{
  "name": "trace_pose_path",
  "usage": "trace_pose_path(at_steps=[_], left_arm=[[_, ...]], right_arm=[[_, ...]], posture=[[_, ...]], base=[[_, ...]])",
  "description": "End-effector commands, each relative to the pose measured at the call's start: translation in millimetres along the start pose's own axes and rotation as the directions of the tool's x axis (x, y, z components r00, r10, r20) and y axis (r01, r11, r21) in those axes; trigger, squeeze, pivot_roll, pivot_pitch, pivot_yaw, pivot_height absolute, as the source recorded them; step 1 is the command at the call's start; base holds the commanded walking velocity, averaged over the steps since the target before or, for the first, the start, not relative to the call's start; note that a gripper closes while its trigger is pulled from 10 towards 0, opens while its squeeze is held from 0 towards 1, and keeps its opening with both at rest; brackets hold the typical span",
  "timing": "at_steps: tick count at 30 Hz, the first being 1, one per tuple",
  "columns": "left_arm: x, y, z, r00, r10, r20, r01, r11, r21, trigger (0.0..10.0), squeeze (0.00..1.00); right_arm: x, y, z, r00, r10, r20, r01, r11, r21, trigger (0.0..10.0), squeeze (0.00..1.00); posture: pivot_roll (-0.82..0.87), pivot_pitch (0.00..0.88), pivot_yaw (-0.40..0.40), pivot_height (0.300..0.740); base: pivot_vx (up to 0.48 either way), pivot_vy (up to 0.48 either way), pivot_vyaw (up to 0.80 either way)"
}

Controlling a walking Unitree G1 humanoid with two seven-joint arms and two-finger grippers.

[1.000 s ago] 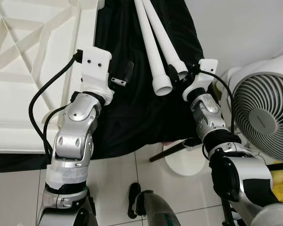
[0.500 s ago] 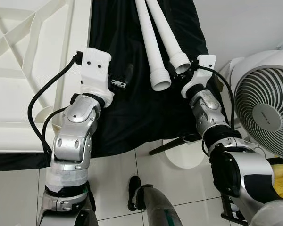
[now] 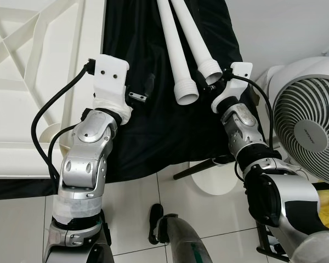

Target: Building children table

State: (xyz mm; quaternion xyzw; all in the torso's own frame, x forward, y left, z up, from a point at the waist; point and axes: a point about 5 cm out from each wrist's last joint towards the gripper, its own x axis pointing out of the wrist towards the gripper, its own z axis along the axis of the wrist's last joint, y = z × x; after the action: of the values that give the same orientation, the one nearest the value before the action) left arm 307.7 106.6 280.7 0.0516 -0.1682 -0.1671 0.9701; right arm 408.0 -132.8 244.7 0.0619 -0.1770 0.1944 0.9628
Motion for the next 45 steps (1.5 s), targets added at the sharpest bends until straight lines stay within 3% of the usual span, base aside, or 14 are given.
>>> trace_pose_path(at_steps=[1, 9, 10, 11, 12, 14, 16, 17, 19, 25, 33, 38, 40, 45], left_arm=[[0.9, -2.2, -1, 0.999, 0.039, -0.003, -0.039, 0.999, 0.003, 10.0, 0.0], [1.7, -2.1, 1, 0.999, 0.036, 0.005, -0.036, 0.999, 0.005, 10.0, 0.0], [2.2, -2.3, 1, 0.999, 0.034, 0.007, -0.034, 0.999, 0.004, 10.0, 0.0], [2.2, -2.3, 1, 0.999, 0.034, 0.007, -0.034, 0.999, 0.004, 10.0, 0.0], [2.9, -2.8, 1, 0.999, 0.032, 0.011, -0.032, 0.999, 0.006, 10.0, 0.0], [2.9, -2.8, 1, 0.999, 0.032, 0.011, -0.032, 0.999, 0.006, 10.0, 0.0], [5.6, -2.8, 1, 1.0, 0.027, 0.016, -0.027, 1.0, 0.007, 10.0, 0.0], [5.6, -2.8, 1, 1.0, 0.027, 0.016, -0.027, 1.0, 0.007, 10.0, 0.0], [7.6, -2.9, 3, 0.999, 0.022, 0.027, -0.022, 1.0, 0.009, 10.0, 0.0], [11.8, -4.2, 4, 0.999, 0.012, 0.038, -0.012, 1.0, 0.008, 10.0, 0.0], [14.3, -3.2, 6, 0.998, 0.016, 0.053, -0.017, 1.0, 0.007, 10.0, 0.0], [16.4, 2.3, 12, 0.995, 0.036, 0.094, -0.033, 0.999, -0.027, 10.0, 0.0], [15.6, 5.5, 23, 0.986, 0.027, 0.165, -0.012, 0.996, -0.09, 10.0, 0.0], [15.3, 8.5, 30, 0.978, 0.024, 0.207, 0.0, 0.994, -0.112, 10.0, 0.0]], right_arm=[[-11.0, 0.4, -18, 0.999, -0.011, -0.044, 0.012, 1.0, 0.024, 10.0, 0.0], [-18.1, 11.4, -24, 1.0, 0.015, -0.007, -0.015, 0.998, 0.056, 10.0, 0.0], [-24.3, 23.0, -28, 0.999, 0.028, 0.02, -0.03, 0.995, 0.094, 10.0, 0.0], [-24.3, 23.0, -28, 0.999, 0.028, 0.02, -0.03, 0.995, 0.094, 10.0, 0.0], [-34.6, 41.5, -32, 0.998, 0.047, 0.05, -0.053, 0.989, 0.135, 10.0, 0.0], [-34.6, 41.5, -32, 0.998, 0.047, 0.05, -0.053, 0.989, 0.135, 10.0, 0.0], [-48.9, 66.6, -39, 0.998, 0.03, 0.059, -0.045, 0.963, 0.265, 10.0, 0.0], [-48.9, 66.6, -39, 0.998, 0.03, 0.059, -0.045, 0.963, 0.265, 10.0, 0.0], [-55.6, 92.1, -41, 0.998, 0.031, 0.046, -0.046, 0.926, 0.375, 10.0, 0.0], [-50.7, 113.0, -36, 0.995, 0.084, 0.055, -0.1, 0.905, 0.414, 10.0, 0.0], [-49.5, 112.8, -18, 0.984, 0.109, 0.138, -0.154, 0.913, 0.379, 10.0, 0.0], [-48.5, 92.5, 6, 0.972, 0.061, 0.228, -0.128, 0.948, 0.293, 10.0, 0.0], [-52.0, 78.7, 23, 0.965, 0.04, 0.259, -0.102, 0.967, 0.233, 10.0, 0.0], [-57.4, 67.4, 32, 0.962, 0.018, 0.273, -0.071, 0.98, 0.185, 10.0, 0.0]], posture=[[0.14, 0.375, -0.188, 0.74], [0.14, 0.351, -0.187, 0.74], [0.14, 0.339, -0.187, 0.74], [0.14, 0.339, -0.187, 0.74], [0.14, 0.324, -0.185, 0.74], [0.14, 0.324, -0.185, 0.74], [0.15, 0.303, -0.177, 0.74], [0.15, 0.303, -0.177, 0.74], [0.14, 0.289, -0.169, 0.74], [0.14, 0.272, -0.167, 0.74], [0.14, 0.257, -0.17, 0.74], [0.13, 0.233, -0.175, 0.74], [0.13, 0.219, -0.176, 0.74], [0.13, 0.195, -0.175, 0.74]], base=[[0.0, 0.0, 0.0], [0.0, 0.0, 0.0], [0.0, 0.0, 0.0], [0.0, 0.0, 0.0], [0.0, 0.0, 0.0], [0.0, 0.0, 0.0], [0.0, 0.0, 0.0], [0.0, 0.0, 0.0], [0.0, 0.0, 0.0], [0.0, 0.0, 0.0], [0.0, 0.0, 0.0], [0.0, 0.0, 0.0], [0.0, 0.0, 0.0], [0.0, 0.0, 0.0]])
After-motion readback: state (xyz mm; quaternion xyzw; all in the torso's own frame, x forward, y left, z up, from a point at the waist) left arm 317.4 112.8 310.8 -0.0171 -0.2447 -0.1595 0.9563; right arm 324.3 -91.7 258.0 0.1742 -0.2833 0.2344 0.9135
